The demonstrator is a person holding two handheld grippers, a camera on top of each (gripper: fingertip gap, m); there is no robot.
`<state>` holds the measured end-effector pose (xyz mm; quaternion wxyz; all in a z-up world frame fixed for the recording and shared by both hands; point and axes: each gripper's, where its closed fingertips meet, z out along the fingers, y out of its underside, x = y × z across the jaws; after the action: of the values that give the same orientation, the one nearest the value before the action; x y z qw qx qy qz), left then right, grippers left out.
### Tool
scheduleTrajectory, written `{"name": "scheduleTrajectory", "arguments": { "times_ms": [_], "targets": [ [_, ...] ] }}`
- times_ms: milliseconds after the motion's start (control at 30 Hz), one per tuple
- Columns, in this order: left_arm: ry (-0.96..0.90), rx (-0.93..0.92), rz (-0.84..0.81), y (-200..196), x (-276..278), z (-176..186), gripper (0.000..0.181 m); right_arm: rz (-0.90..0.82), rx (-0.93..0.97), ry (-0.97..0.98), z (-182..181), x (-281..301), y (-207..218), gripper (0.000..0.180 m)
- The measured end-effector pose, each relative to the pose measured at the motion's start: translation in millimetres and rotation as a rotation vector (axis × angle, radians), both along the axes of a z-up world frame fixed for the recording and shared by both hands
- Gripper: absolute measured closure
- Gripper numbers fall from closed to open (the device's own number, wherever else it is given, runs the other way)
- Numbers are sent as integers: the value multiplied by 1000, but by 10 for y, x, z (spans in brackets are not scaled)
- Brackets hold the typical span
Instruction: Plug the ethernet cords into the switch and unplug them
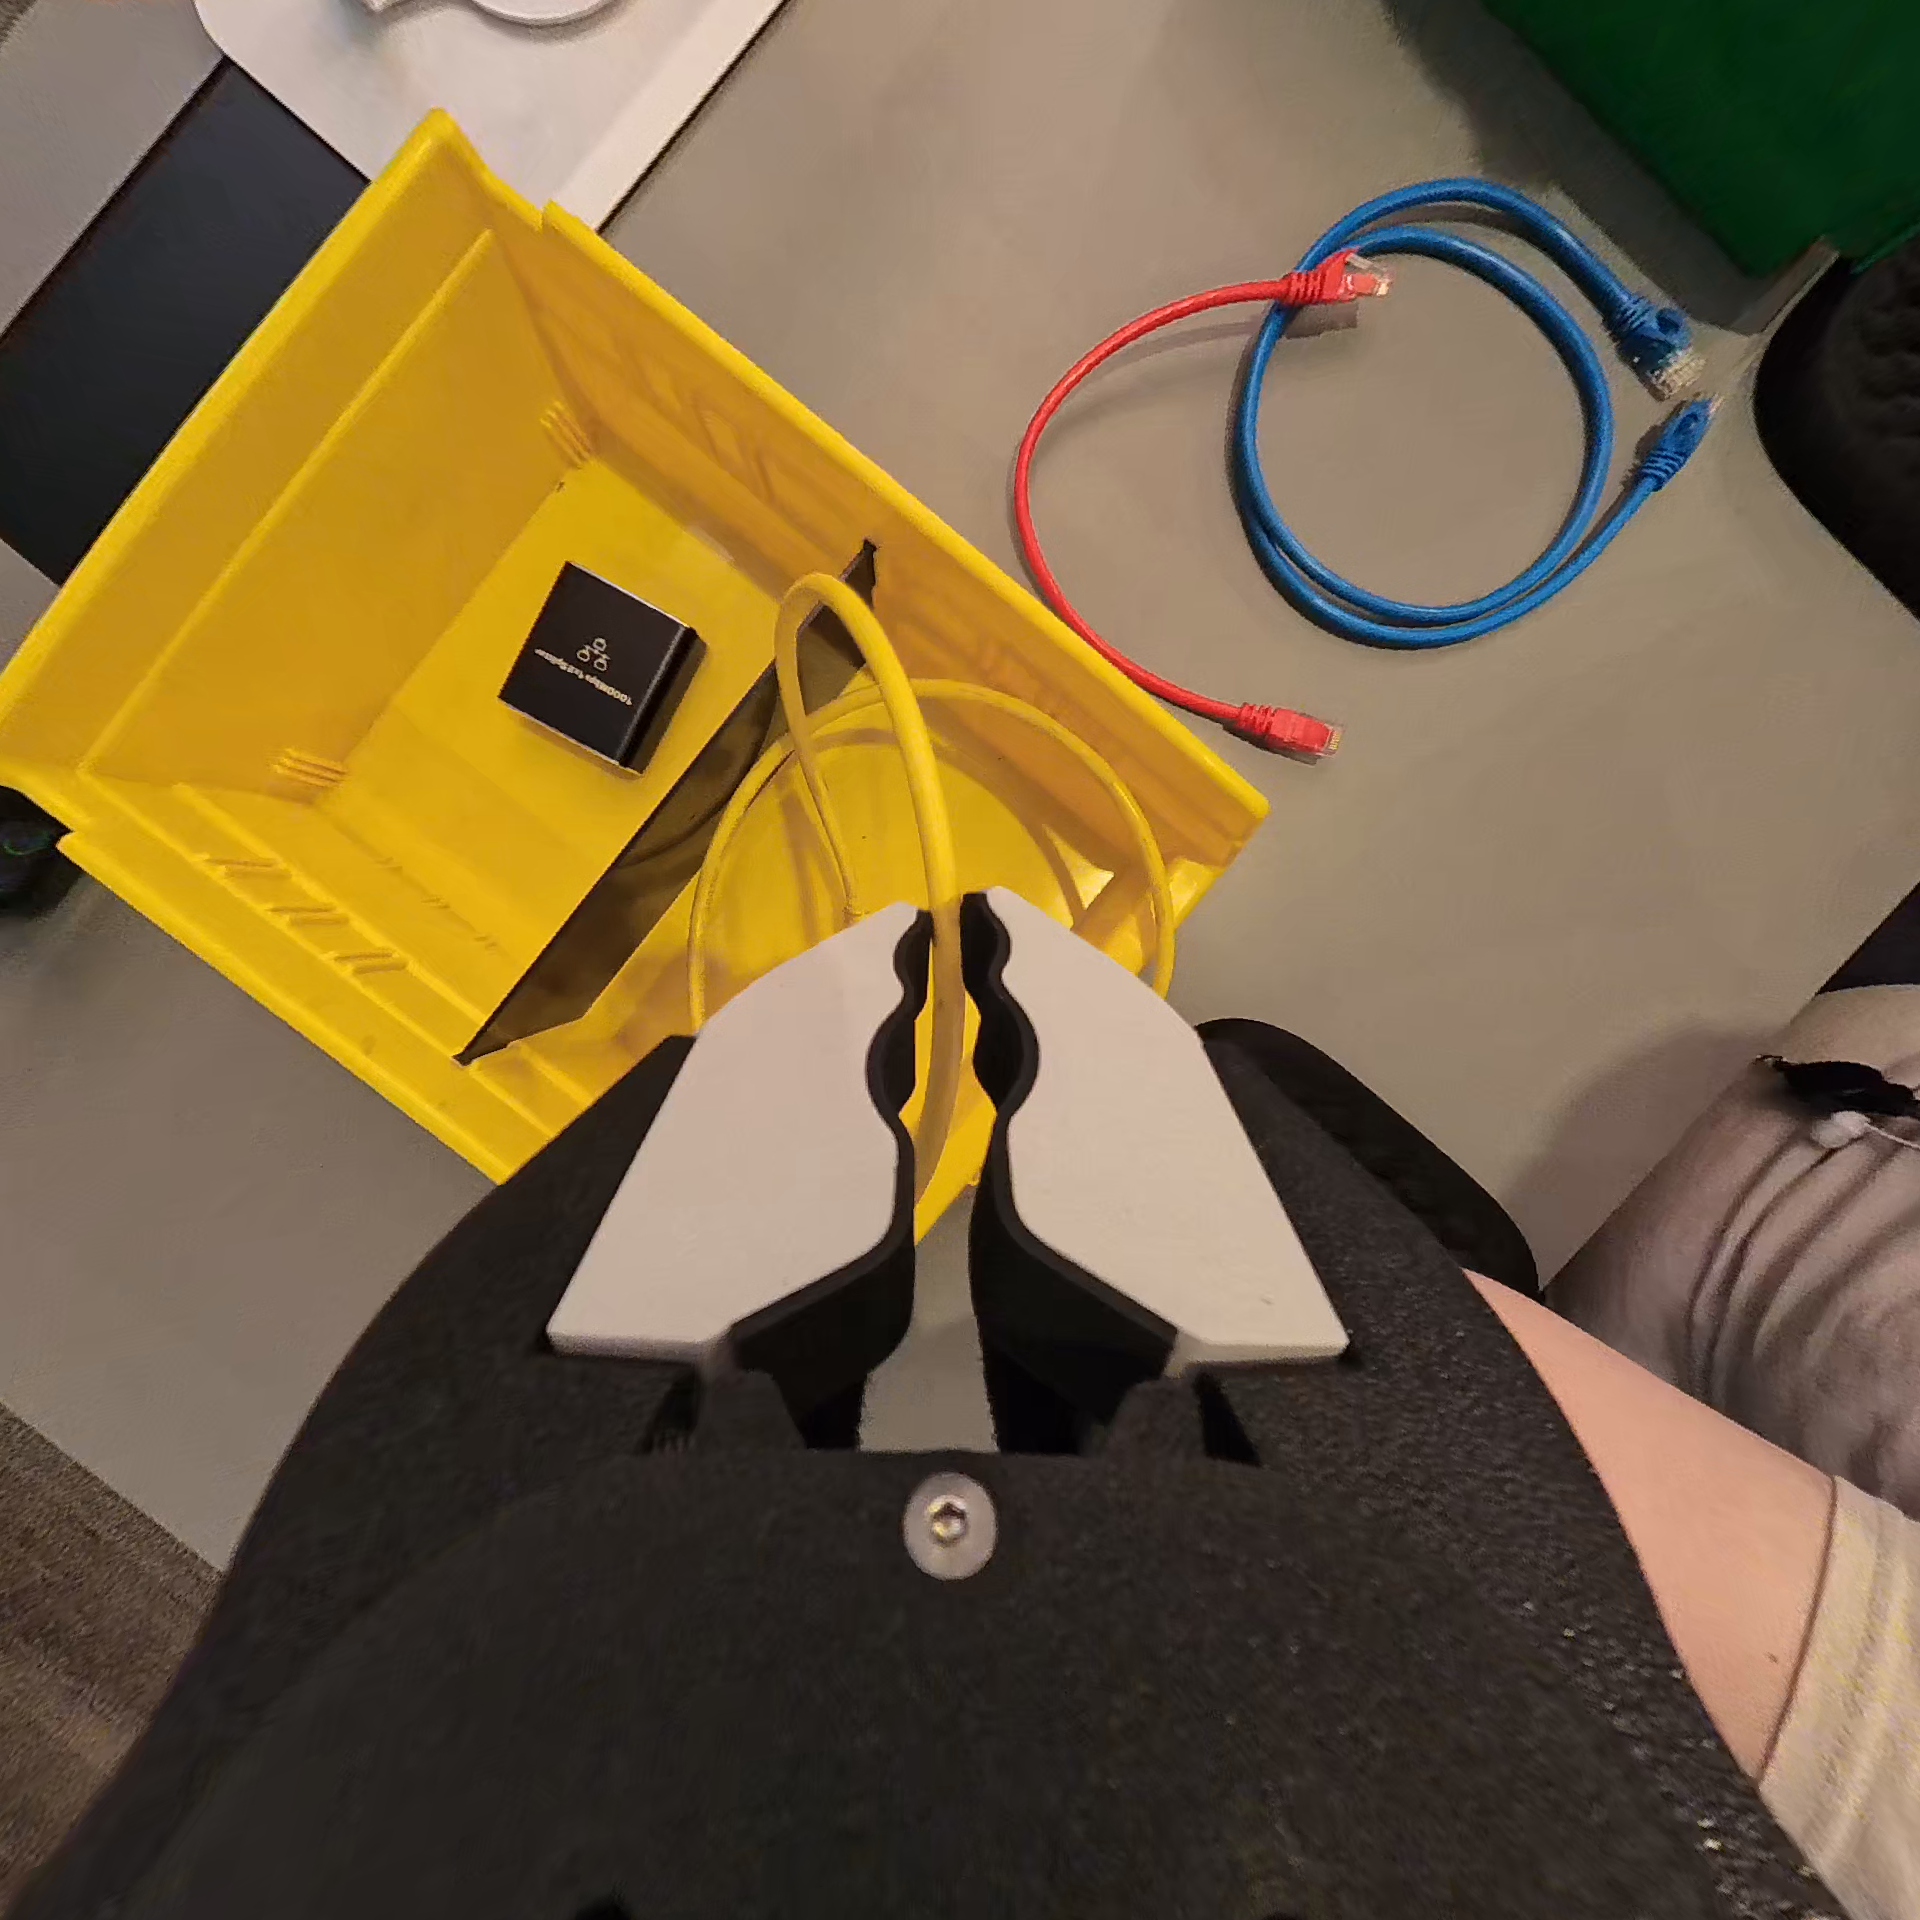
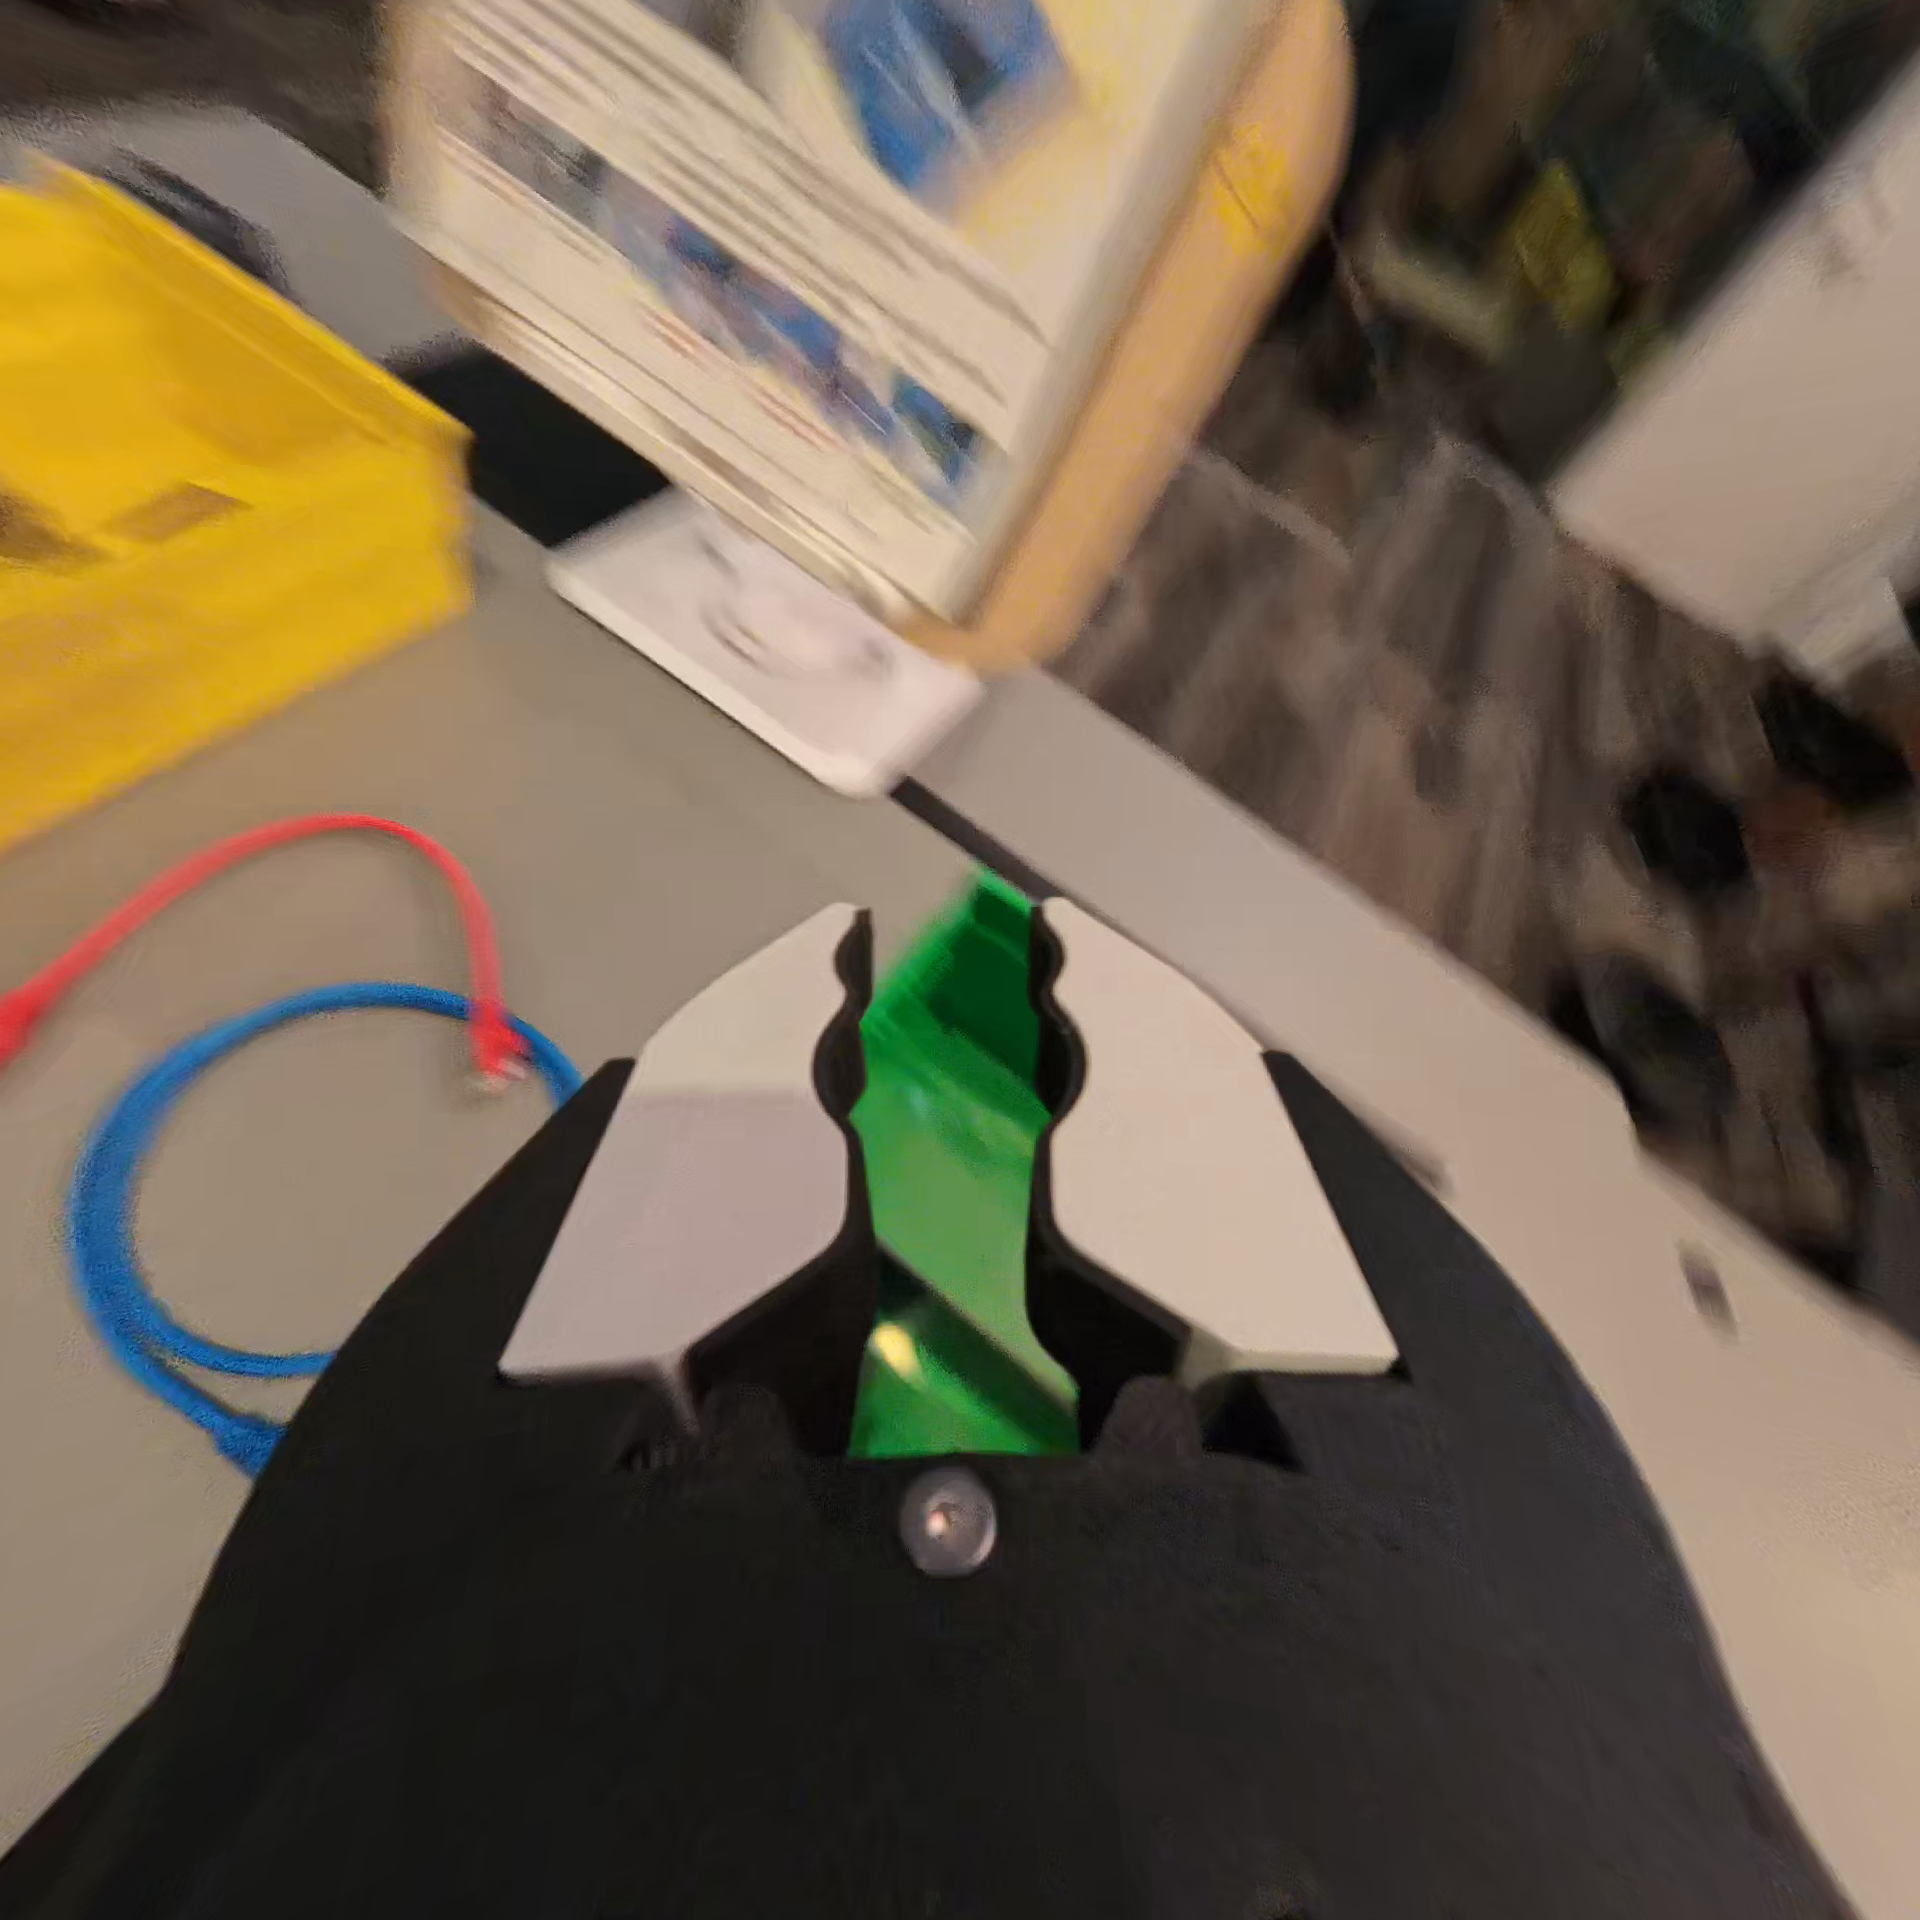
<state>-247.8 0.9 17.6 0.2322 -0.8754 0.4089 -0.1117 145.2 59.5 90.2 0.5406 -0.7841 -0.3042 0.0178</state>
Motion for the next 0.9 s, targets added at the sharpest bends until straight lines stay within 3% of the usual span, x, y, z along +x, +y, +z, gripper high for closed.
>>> {"name": "scheduleTrajectory", "arguments": {
  "times_ms": [133,233,333,467,500,600,767,900],
  "targets": [
    [12,12,-3,-57,21,37,176,522,228,20,256,-1542,-378,142],
    [21,54,-25,-112,51,102,176,785,337,25,-7,-2632,-671,136],
    [33,78,-40,-152,90,139,176,769,454,-115,-493,-3207,-490,132],
    [55,84,-68,-189,170,142,175,664,582,-247,-623,-3552,-323,125],
    [54,87,-78,-199,199,150,175,655,581,-230,-628,-3597,-314,128],
    [54,79,-124,-276,296,146,175,662,581,-173,-637,-3625,-343,169],
    [83,283,-151,-238,302,353,175,660,534,-115,-560,-3626,-365,173],
    [-13,510,-160,-247,395,758,147,668,487,-59,-495,-3676,-385,173]
  ]
}}
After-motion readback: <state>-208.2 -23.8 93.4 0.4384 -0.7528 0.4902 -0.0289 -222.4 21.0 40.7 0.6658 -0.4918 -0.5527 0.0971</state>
